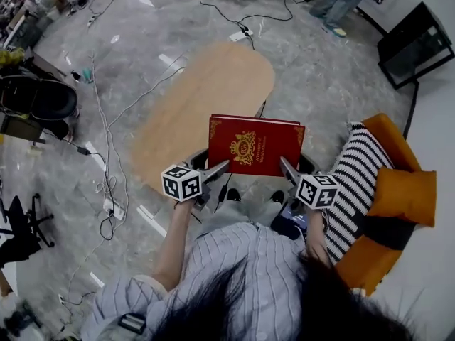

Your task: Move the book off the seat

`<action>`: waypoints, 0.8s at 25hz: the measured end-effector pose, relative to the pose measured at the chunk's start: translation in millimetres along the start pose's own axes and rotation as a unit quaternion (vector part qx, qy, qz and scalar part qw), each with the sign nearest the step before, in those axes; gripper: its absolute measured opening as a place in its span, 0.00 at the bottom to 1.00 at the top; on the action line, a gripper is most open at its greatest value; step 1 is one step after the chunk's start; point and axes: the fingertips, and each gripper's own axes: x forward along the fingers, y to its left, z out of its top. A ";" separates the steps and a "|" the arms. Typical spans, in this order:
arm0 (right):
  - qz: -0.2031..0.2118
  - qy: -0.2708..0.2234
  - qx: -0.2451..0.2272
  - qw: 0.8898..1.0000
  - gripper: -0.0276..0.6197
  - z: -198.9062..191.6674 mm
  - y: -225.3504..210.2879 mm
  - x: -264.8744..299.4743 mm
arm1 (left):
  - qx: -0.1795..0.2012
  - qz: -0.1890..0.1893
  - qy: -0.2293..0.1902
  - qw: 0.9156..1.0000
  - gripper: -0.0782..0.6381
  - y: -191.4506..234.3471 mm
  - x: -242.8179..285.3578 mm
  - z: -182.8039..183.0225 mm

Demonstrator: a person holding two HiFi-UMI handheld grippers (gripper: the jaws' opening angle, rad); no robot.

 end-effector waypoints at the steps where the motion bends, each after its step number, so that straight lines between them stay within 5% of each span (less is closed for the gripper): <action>1: 0.008 0.006 -0.006 1.000 0.47 1.9 6.5 7.4 | -0.003 0.006 -0.006 1.000 0.61 6.0 -6.0 1.3; 12: 0.075 0.067 -0.076 0.992 0.47 13.1 47.0 69.4 | -0.061 0.078 -0.083 0.992 0.61 47.9 -46.8 -7.8; 20: 0.121 0.124 -0.135 0.976 0.47 36.2 88.0 135.3 | -0.119 0.126 -0.126 0.977 0.61 92.7 -72.1 1.3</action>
